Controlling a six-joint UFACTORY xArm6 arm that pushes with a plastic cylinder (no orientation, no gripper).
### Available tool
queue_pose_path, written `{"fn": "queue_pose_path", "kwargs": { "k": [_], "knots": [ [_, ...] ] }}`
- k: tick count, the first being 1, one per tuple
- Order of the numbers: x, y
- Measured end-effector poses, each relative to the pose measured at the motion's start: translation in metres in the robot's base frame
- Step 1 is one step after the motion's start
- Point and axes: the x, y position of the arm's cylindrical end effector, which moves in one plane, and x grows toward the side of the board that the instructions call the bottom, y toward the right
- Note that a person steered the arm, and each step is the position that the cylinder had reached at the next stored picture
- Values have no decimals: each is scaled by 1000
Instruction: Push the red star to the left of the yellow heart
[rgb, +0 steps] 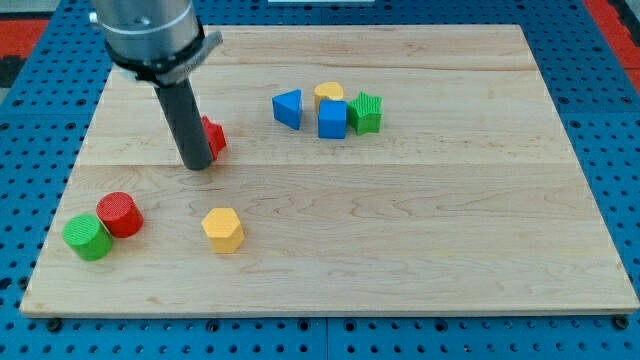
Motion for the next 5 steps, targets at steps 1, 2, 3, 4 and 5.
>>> {"fn": "queue_pose_path", "kwargs": {
  "k": [1, 2, 3, 4, 5],
  "knots": [
    [-29, -19],
    [-57, -30],
    [-86, -3],
    [-111, 35],
    [-124, 64]
  ]
}}
